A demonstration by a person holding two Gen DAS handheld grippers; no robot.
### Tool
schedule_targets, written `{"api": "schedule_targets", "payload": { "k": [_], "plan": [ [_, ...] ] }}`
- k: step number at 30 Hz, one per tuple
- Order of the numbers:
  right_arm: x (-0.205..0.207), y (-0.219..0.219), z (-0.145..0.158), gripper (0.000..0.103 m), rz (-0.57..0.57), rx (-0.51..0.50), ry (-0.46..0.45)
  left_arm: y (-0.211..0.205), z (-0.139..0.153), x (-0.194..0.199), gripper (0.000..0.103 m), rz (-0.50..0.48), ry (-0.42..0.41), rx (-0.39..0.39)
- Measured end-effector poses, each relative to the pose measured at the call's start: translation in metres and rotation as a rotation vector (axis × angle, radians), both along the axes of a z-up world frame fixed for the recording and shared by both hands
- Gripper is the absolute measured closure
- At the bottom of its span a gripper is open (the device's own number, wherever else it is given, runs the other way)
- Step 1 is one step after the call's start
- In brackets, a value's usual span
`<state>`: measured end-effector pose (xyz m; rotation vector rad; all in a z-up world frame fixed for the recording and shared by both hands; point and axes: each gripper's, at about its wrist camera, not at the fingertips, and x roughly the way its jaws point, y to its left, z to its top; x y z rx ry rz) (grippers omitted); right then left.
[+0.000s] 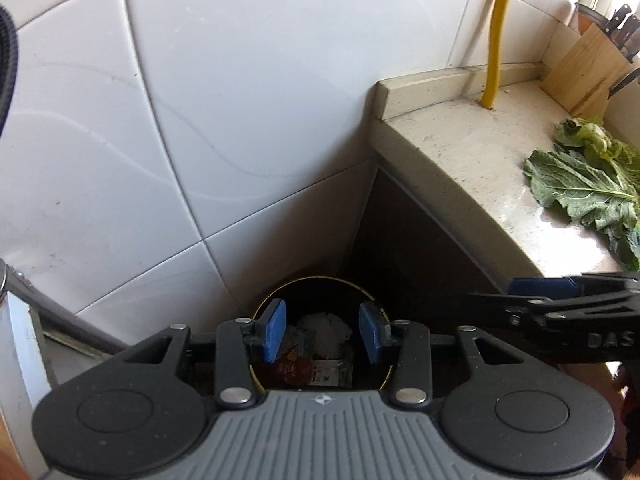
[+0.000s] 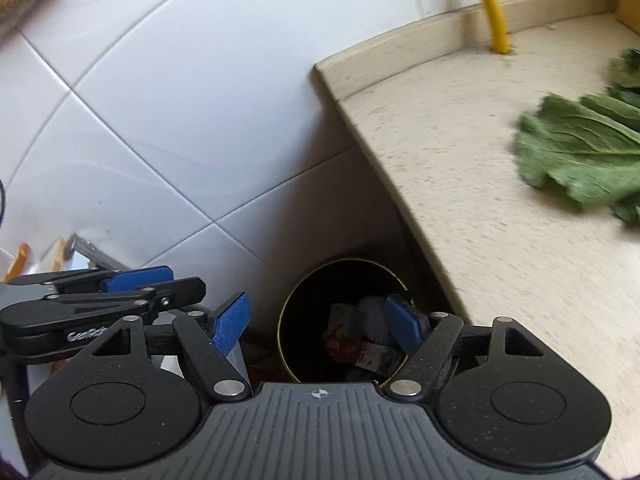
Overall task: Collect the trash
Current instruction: 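Open both grippers to drop the cartons into the bin, then move both open grippers back up to the vegetables on the counter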
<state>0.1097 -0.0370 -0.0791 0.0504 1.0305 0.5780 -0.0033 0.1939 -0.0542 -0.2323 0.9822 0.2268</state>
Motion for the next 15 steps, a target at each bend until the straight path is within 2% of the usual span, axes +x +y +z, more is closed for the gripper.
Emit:
{"api": "schedule_targets", "payload": {
  "k": [6, 10, 15],
  "plan": [
    [-0.019, -0.024, 0.014, 0.022, -0.090, 0.005, -0.028, -0.006, -0.004, 0.003, 0.061, -0.001, -0.034, -0.028],
    [-0.047, -0.036, 0.023, 0.018, -0.136, -0.024, -0.103, -0.013, -0.013, 0.001, 0.061, -0.017, -0.046, -0.063],
    [-0.073, -0.059, 0.030, 0.016, -0.215, 0.013, -0.140, -0.021, -0.021, -0.002, 0.056, -0.046, -0.042, -0.096]
  ]
}}
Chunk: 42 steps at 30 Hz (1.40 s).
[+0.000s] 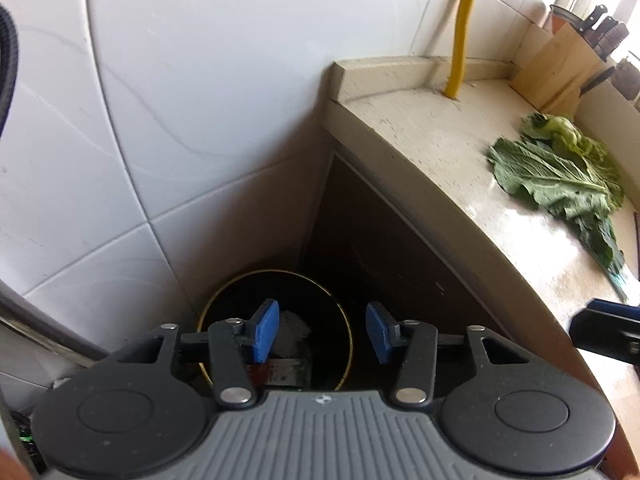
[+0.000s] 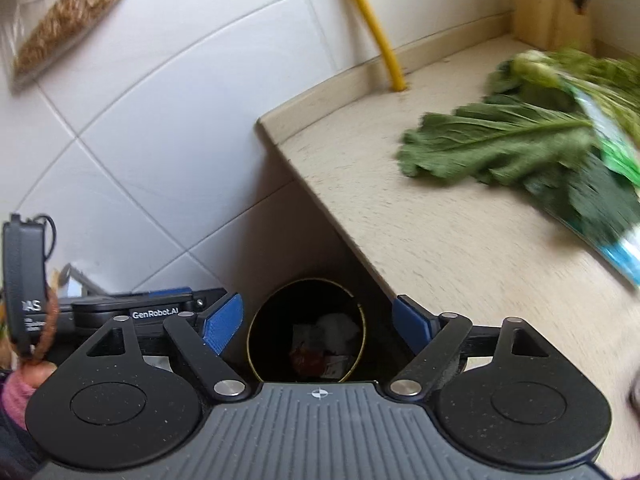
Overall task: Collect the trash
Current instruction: 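Move both open grippers back up to the vegetables on the counter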
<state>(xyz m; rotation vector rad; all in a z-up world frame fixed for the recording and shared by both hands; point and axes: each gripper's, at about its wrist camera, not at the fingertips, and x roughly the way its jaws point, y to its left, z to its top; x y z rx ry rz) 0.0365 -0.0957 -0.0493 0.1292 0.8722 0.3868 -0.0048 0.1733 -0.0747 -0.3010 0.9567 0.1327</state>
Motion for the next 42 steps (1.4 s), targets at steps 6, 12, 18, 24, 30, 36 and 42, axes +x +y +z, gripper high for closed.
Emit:
{"api": "schedule_targets", "payload": {
  "k": [6, 12, 18, 24, 30, 36, 42],
  "plan": [
    [-0.014, -0.021, 0.013, 0.014, -0.095, 0.026, -0.069, -0.007, -0.007, 0.000, 0.056, -0.028, 0.007, -0.010],
    [-0.028, -0.027, 0.022, 0.003, -0.116, 0.084, -0.163, -0.014, -0.001, -0.004, 0.054, -0.037, -0.028, 0.009],
    [-0.046, -0.026, 0.038, 0.000, -0.070, 0.154, -0.313, -0.022, 0.011, -0.012, 0.049, -0.015, -0.092, 0.030],
    [-0.032, -0.027, 0.027, 0.000, -0.023, 0.239, -0.218, -0.037, 0.019, -0.019, 0.044, -0.037, -0.153, 0.057],
    [-0.063, -0.027, 0.055, 0.000, -0.090, 0.150, -0.488, -0.047, 0.025, -0.021, 0.042, -0.016, -0.183, 0.095],
    [-0.057, -0.032, 0.049, 0.000, -0.106, 0.213, -0.423, -0.050, 0.030, -0.027, 0.034, -0.028, -0.241, 0.050],
    [-0.064, -0.021, 0.045, 0.000, -0.069, 0.222, -0.384, -0.042, 0.029, -0.033, 0.033, -0.018, -0.257, -0.012]
  ]
}}
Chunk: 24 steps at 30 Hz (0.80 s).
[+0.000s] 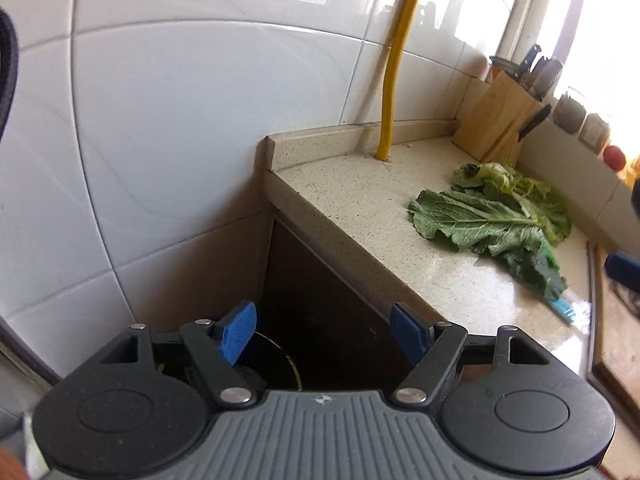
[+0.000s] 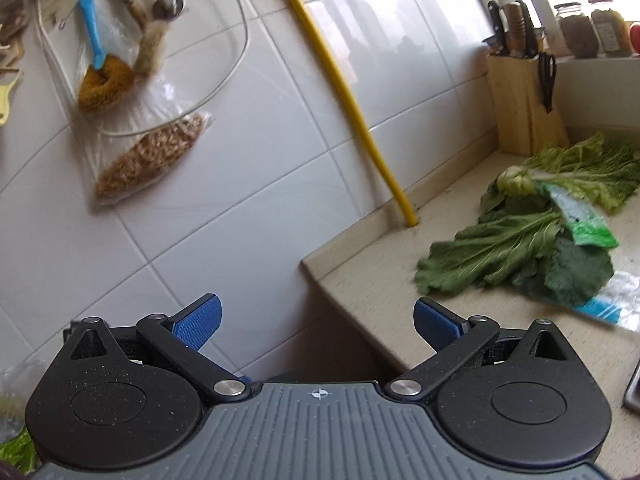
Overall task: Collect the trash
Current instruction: 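Move both open grippers back up to the vegetables on the counter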
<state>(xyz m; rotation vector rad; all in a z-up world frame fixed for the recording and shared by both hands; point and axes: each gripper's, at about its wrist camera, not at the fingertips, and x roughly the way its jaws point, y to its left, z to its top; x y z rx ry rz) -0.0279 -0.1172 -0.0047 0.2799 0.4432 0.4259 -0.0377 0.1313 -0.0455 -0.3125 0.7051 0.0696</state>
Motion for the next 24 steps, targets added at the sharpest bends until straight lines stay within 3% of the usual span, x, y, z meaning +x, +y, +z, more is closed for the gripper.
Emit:
{"api": "schedule_targets", "payload": {
  "k": [4, 8, 11, 17, 24],
  "plan": [
    [-0.004, 0.002, -0.001, 0.000, 0.031, 0.031, 0.010, -0.003, 0.002, -0.003, 0.031, -0.027, -0.016, -0.025],
    [-0.010, 0.002, 0.004, 0.000, 0.015, 0.021, -0.020, -0.006, 0.002, -0.005, 0.009, -0.099, -0.035, -0.087],
    [-0.008, 0.003, 0.003, 0.000, 0.014, 0.014, -0.010, -0.008, 0.005, -0.005, 0.007, -0.132, -0.058, -0.117],
    [0.001, 0.001, -0.003, 0.000, 0.043, 0.014, 0.037, -0.015, 0.012, -0.008, 0.008, -0.081, -0.063, 0.003],
    [0.012, -0.018, -0.006, 0.000, 0.041, 0.020, 0.085, -0.027, 0.012, -0.006, 0.008, -0.051, -0.043, 0.073]
  ]
}}
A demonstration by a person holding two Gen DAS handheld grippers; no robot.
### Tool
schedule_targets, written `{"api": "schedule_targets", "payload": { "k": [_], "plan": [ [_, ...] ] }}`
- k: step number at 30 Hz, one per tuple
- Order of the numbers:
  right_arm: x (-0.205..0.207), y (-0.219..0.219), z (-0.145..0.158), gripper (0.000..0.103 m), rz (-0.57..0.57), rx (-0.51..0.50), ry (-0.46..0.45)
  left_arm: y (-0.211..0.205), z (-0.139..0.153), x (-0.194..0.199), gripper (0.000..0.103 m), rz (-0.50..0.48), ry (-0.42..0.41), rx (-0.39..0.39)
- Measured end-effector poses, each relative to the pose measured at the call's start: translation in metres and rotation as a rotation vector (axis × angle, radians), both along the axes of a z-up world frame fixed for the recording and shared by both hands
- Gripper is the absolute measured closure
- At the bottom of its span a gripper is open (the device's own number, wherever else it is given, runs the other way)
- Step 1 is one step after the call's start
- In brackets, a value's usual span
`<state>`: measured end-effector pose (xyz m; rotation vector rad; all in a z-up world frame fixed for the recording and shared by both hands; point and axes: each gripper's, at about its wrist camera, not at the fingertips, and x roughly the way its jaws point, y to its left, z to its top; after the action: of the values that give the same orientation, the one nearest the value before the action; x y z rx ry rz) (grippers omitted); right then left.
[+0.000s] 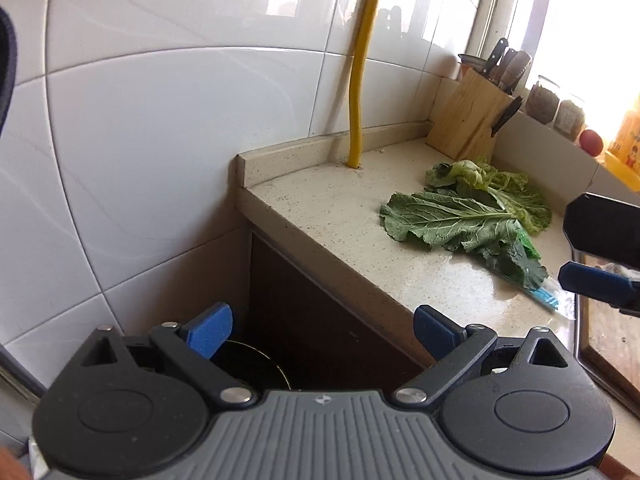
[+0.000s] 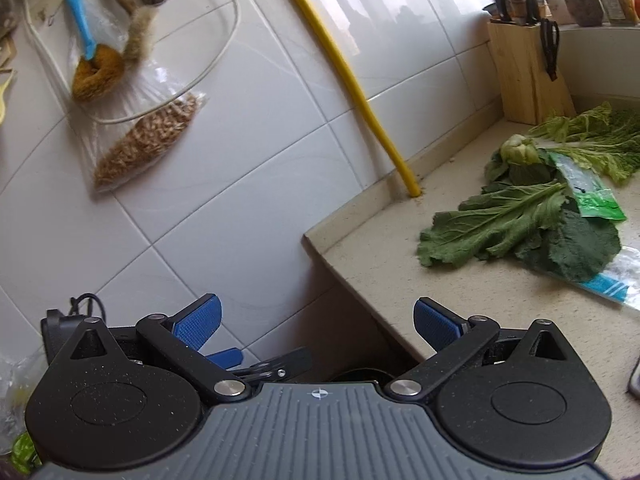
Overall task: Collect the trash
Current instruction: 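Move both open grippers back up to the vegetables on the counter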
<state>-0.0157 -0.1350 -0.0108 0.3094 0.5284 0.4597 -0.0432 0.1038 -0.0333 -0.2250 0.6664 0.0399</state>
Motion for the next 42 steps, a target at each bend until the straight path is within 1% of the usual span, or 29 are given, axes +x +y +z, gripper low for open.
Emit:
{"api": "schedule_targets", "payload": {
  "k": [4, 9, 13, 16, 21, 29, 36, 42],
  "plan": [
    [0.003, -0.016, 0.006, 0.000, -0.021, -0.007, -0.016, -0.016, 0.009, 0.003, 0.008, 0.005, -0.031, 0.031],
    [0.007, -0.041, 0.007, 0.000, -0.068, -0.022, -0.001, -0.038, 0.020, 0.014, 0.008, -0.010, -0.047, 0.041],
    [0.005, -0.065, 0.005, 0.000, -0.121, -0.014, 0.014, -0.056, 0.024, 0.025, 0.008, -0.027, -0.040, 0.047],
    [0.000, -0.082, 0.006, 0.000, -0.157, -0.002, 0.004, -0.071, 0.026, 0.030, 0.008, -0.046, -0.032, 0.055],
    [-0.008, -0.104, 0.009, 0.000, -0.227, -0.032, -0.032, -0.095, 0.030, 0.039, 0.008, -0.089, -0.032, 0.075],
    [-0.010, -0.141, 0.006, 0.000, -0.318, -0.027, -0.029, -0.126, 0.035, 0.051, 0.008, -0.146, -0.032, 0.096],
    [0.001, -0.164, 0.006, 0.000, -0.350, -0.038, -0.014, -0.149, 0.035, 0.067, 0.008, -0.176, -0.018, 0.111],
    [0.017, -0.188, 0.007, 0.000, -0.369, -0.050, 0.006, -0.169, 0.035, 0.088, 0.008, -0.191, 0.002, 0.116]
  ]
}}
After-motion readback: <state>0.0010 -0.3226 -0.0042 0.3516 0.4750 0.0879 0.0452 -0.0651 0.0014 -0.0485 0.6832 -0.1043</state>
